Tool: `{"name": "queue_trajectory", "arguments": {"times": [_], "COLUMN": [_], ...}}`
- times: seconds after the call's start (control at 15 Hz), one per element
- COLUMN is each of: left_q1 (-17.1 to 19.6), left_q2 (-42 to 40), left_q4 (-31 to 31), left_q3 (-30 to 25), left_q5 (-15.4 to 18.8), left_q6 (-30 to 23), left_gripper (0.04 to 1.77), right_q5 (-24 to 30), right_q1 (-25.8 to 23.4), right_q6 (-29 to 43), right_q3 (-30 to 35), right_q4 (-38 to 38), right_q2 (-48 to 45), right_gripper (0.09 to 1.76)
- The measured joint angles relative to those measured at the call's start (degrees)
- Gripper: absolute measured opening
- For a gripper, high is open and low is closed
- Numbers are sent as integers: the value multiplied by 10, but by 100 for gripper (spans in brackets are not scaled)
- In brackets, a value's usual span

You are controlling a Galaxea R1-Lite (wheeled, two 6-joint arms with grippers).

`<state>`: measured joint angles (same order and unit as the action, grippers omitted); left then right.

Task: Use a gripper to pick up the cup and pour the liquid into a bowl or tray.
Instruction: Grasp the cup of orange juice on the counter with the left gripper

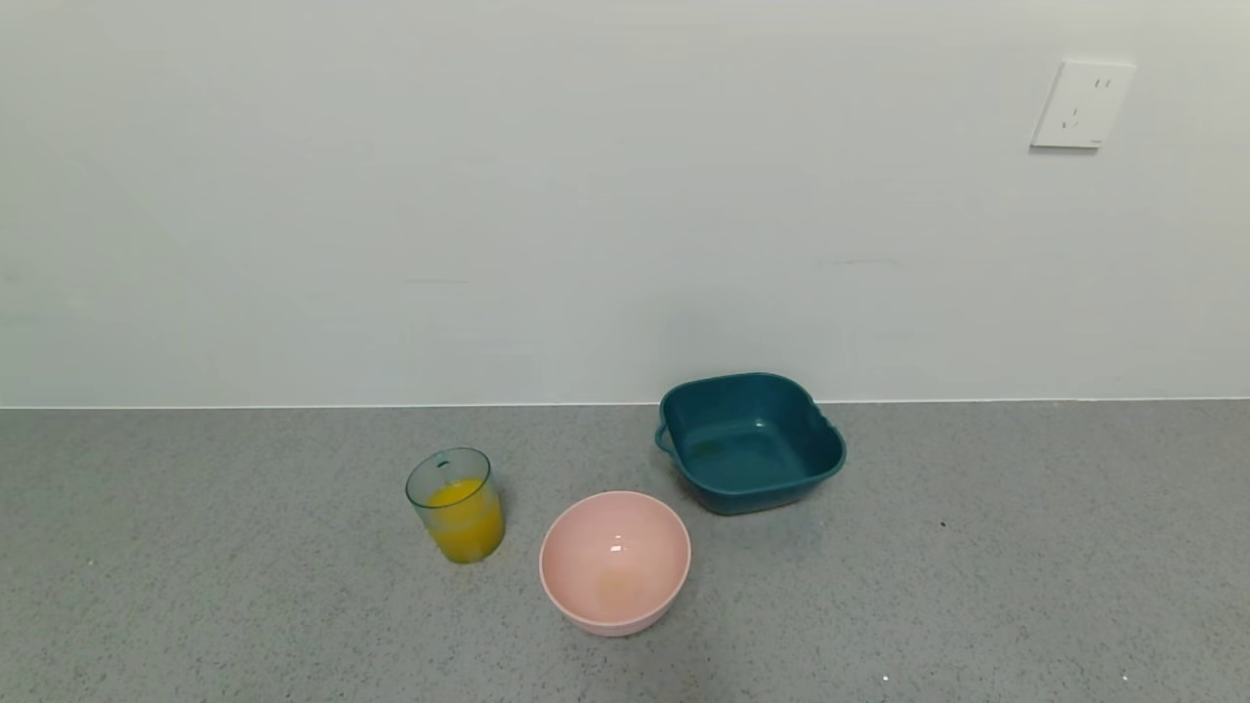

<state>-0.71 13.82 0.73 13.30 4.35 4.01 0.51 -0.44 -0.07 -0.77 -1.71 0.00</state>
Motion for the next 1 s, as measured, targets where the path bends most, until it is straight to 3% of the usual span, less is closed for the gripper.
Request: {"name": "queue_trajectory", "arguments": {"times": [0.53,1.0], "left_q1": [-8,-12], "left_q2": [379,617], "left_q4": [-226,-255], "left_q3": [45,105], "left_q5": [-4,3], "left_q6": [1,4], "left_gripper": [172,172], "right_q5": [0,0], "right_q1": [0,0], "right_q6": [0,0], "right_q3": [0,0], "right_q4": [0,0], "right_q2": [0,0], "right_gripper": [171,171]}}
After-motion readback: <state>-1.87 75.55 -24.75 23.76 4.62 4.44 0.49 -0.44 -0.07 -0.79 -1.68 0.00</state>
